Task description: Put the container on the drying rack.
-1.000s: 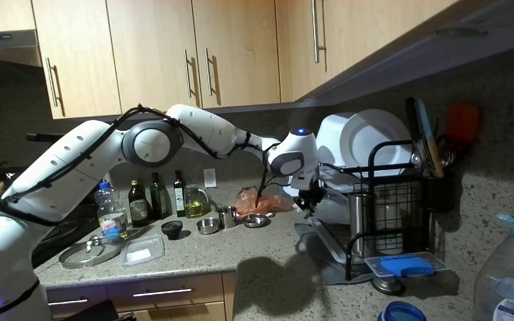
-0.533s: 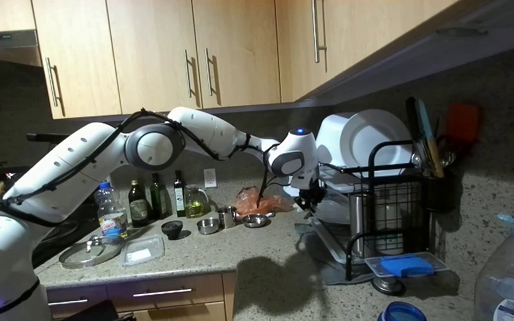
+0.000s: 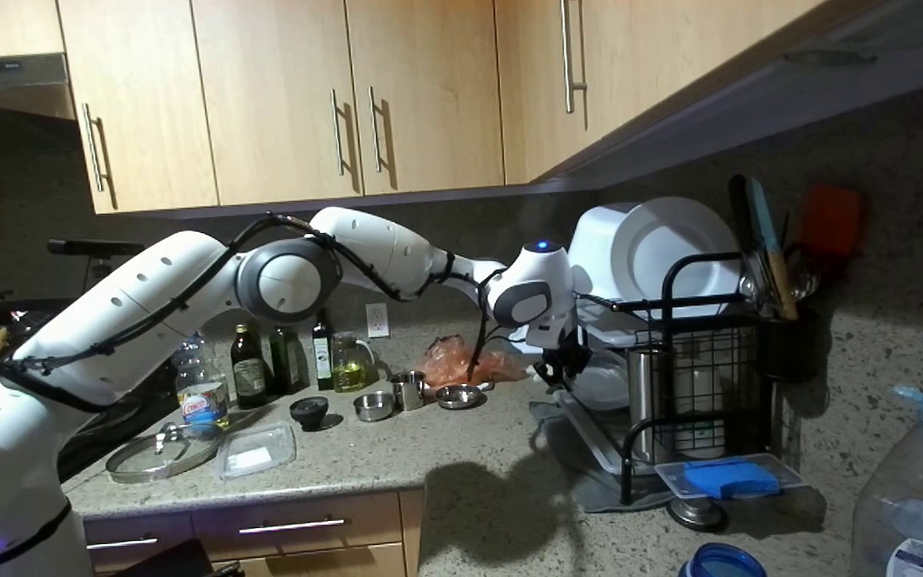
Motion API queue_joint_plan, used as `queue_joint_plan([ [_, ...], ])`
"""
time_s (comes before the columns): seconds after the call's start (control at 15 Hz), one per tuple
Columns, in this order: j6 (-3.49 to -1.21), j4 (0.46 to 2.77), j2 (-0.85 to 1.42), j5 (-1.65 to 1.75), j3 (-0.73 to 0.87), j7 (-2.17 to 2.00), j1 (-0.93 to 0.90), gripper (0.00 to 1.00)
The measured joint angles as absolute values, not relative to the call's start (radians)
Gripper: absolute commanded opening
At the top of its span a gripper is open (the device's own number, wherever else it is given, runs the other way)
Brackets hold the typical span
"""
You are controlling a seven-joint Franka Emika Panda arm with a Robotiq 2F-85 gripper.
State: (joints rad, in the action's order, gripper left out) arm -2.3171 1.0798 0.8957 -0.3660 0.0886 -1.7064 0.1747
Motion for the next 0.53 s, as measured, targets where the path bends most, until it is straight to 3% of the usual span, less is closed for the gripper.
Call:
queue_joint_plan([
  [0.07,-2.317,1.071,0.901,-0.366,0.089,-1.715,0.175,0.07],
  [0.13,-2.317,1.064,0.905,-0.366,0.089,-1.718,0.175,0.32],
  [0.27,-2.317,1.054,0.910,-0.366,0.089,-1.719,0.175,0.37],
  [0.53,-2.317,1.041,0.917,-0.366,0.089,-1.719,0.176,0.67],
])
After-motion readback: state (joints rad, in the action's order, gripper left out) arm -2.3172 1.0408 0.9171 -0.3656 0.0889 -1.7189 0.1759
